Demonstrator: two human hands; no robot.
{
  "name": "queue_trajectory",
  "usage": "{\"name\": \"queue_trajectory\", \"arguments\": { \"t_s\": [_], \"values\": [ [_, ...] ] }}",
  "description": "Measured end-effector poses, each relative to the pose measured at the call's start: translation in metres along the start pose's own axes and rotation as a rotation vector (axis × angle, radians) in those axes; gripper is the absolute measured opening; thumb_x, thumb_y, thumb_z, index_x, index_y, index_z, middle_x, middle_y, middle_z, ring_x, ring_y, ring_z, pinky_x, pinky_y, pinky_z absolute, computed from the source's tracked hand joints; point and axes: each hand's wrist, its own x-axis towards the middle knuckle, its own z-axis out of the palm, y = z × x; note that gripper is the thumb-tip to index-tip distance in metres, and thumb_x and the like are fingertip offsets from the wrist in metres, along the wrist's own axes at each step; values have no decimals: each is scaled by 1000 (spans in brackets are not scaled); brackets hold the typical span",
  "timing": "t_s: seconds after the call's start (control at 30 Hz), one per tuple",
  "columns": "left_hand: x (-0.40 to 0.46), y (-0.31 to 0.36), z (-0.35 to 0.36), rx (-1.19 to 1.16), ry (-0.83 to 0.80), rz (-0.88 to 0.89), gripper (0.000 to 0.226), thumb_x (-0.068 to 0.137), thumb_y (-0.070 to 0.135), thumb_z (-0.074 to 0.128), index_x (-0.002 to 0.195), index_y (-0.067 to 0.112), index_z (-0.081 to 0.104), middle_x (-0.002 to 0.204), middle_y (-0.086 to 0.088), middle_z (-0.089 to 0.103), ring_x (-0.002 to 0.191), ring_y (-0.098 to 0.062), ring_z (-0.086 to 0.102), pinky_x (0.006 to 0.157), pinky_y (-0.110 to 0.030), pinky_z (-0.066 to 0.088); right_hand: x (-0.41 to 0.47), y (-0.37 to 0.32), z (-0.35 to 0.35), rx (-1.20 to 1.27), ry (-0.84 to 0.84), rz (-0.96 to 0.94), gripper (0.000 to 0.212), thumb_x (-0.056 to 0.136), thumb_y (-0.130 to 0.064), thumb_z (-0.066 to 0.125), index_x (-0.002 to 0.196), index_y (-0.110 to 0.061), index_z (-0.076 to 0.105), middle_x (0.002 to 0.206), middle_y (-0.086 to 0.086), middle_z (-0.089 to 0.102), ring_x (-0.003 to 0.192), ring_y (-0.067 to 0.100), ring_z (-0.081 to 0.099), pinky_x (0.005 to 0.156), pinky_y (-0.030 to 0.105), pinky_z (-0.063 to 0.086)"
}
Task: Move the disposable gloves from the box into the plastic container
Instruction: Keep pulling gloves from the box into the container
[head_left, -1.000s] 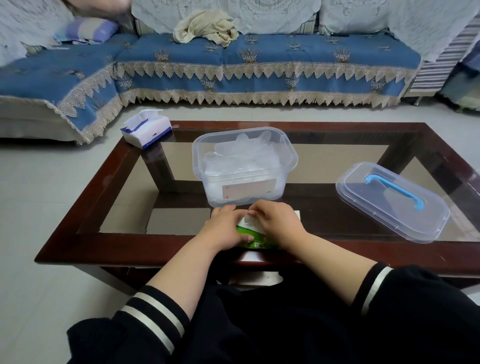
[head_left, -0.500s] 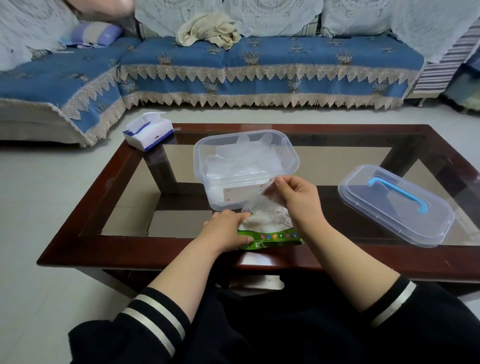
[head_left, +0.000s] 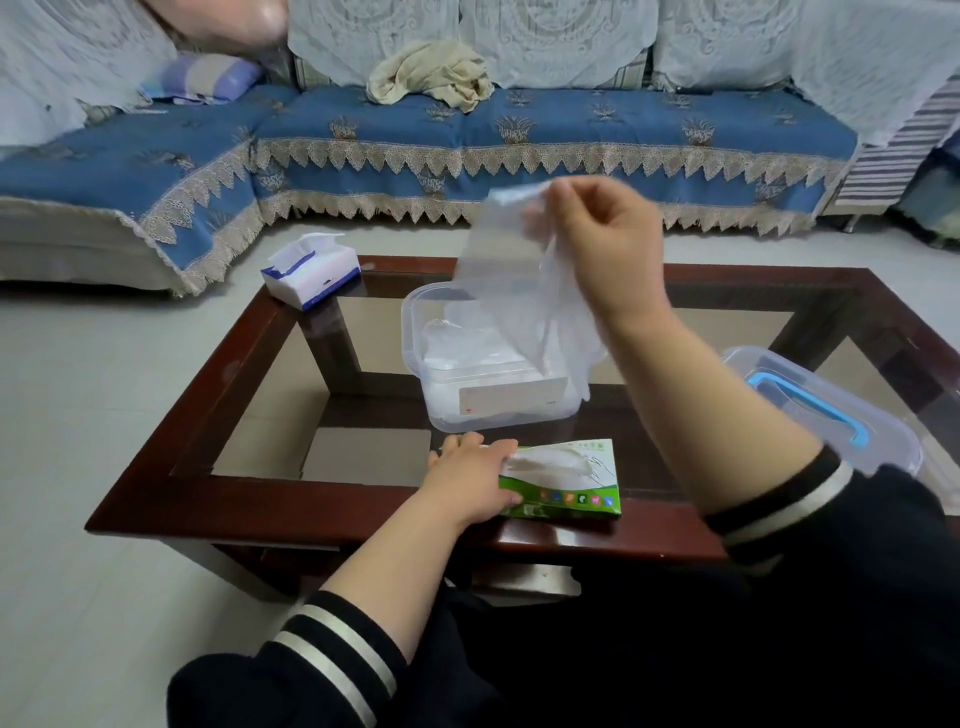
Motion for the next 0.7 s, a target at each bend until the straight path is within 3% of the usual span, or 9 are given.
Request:
{"name": "queue_trajectory", "arguments": {
  "t_s": [0.1, 0.2, 0.3, 0.37, 0.5, 0.6, 0.7],
  "values": [
    [0, -1, 1, -12, 3, 0, 76, 85, 50, 63, 149, 38, 23, 151, -8, 28, 139, -31, 23, 113, -50, 24, 48, -13, -12, -74, 118, -100, 14, 87, -29, 60, 81, -21, 69, 79, 3, 72, 76, 19, 68, 78, 42, 56],
    [-1, 0, -1, -7, 11, 4, 77, 85, 51, 62, 150, 38, 21, 151, -8, 28, 139, -31, 23, 113, -50, 24, 60, -31, -13, -52, 287, -469, 19, 95, -17, 53, 97, -4, 66, 85, 5, 70, 77, 21, 68, 72, 39, 57],
    [0, 0, -2, -9, 17, 8, 77, 85, 51, 62, 149, 38, 22, 151, -7, 28, 139, -31, 23, 112, -49, 25, 38, -12, 5, -264, 136, -714, 20, 96, -10, 51, 109, -3, 64, 97, 5, 70, 82, 21, 66, 75, 29, 55],
    [0, 0, -2, -16, 19, 10, 77, 85, 50, 62, 149, 38, 22, 151, -8, 28, 139, -32, 22, 112, -48, 24, 22, 22, 20, -459, -178, -594, 23, 96, -13, 52, 113, -6, 67, 105, 7, 71, 94, 20, 65, 84, 32, 52],
    [0, 1, -1, -39, 15, 10, 79, 85, 49, 63, 150, 38, 20, 153, -9, 24, 141, -31, 19, 113, -47, 23, 7, 86, 38, -699, -786, -78, 27, 98, -25, 51, 120, -21, 66, 120, 0, 66, 101, 6, 59, 105, 42, 40],
    [2, 0, 0, -52, 17, 6, 79, 85, 49, 63, 150, 39, 20, 153, -8, 24, 141, -31, 18, 113, -48, 23, 12, 108, 48, -653, -1008, 241, 28, 97, -33, 52, 119, -26, 67, 125, 0, 64, 112, 24, 58, 102, 38, 44],
    [3, 0, 0, -55, 14, 10, 78, 85, 49, 63, 150, 39, 20, 153, -7, 24, 141, -31, 18, 113, -49, 23, 20, 116, 55, -598, -1152, 476, 32, 89, -47, 59, 113, -28, 71, 119, -9, 64, 113, 18, 55, 108, 37, 37]
  ]
}}
